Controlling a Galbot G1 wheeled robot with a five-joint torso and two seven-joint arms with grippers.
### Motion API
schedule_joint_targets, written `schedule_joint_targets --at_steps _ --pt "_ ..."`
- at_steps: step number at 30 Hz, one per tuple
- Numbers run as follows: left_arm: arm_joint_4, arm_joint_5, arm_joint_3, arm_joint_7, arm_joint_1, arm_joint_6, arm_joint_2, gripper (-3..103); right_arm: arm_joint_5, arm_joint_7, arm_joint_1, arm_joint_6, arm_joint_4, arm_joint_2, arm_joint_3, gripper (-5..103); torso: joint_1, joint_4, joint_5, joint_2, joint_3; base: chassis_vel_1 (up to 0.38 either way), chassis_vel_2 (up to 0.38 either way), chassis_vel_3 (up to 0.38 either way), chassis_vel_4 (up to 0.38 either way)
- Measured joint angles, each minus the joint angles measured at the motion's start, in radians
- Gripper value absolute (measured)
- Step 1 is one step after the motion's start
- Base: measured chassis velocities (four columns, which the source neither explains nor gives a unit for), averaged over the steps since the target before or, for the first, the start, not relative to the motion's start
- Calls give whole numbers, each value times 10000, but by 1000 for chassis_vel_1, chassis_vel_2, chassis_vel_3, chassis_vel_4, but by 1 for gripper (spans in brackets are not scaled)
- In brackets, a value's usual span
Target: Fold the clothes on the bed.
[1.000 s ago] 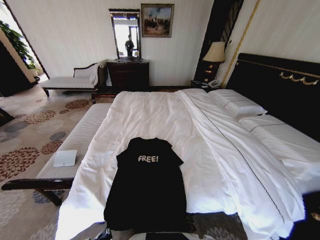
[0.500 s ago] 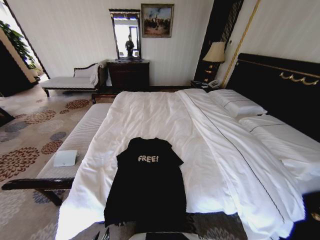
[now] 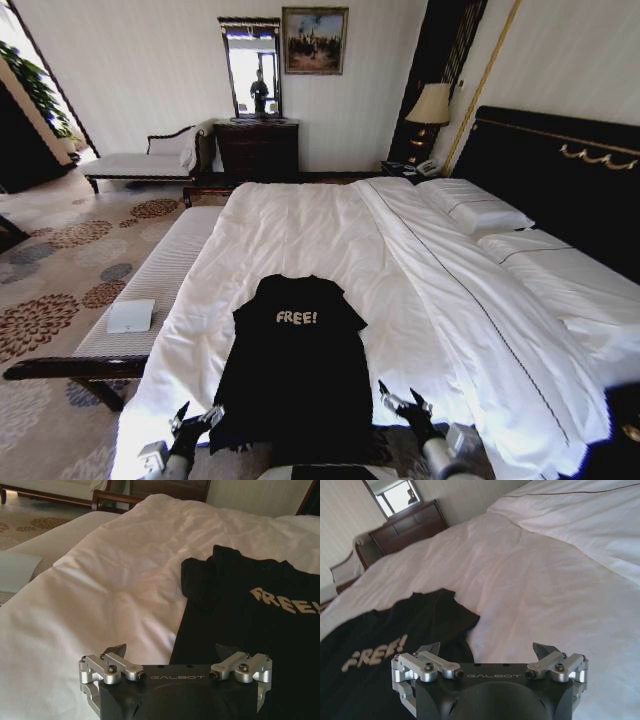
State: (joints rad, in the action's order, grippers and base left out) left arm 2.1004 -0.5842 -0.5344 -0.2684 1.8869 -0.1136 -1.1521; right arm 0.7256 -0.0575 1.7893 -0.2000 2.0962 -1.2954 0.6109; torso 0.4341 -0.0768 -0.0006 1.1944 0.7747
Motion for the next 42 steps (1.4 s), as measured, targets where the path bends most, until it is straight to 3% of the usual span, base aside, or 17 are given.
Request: schedule_joint_targets --at_steps 6,11,15,33,42 --pt "-340 -307 660 -132 -1328 -398 381 100 1437 -16 -2065 -463 -1298 565 -252 100 1 0 1 -1 0 0 0 0 0" --pt "-400 152 1051 -162 -1483 -479 338 100 1745 283 -2948 -352 -2144 847 -517 100 3 1 -3 -1 1 0 0 0 0" --pt "-250 307 1062 -34 -1212 -483 300 100 1668 387 -3217 96 -2543 807 -660 100 0 1 2 0 -1 0 0 0 0" --pt "-347 240 983 82 -1311 -450 444 100 1529 115 -2943 -20 -2395 599 -555 100 6 -1 0 -1 1 -62 64 68 -61" --pt "-112 257 979 217 -887 -425 434 100 2849 187 -3228 -814 -2480 629 -510 100 -7 1 -1 3 -4 -22 32 20 -26"
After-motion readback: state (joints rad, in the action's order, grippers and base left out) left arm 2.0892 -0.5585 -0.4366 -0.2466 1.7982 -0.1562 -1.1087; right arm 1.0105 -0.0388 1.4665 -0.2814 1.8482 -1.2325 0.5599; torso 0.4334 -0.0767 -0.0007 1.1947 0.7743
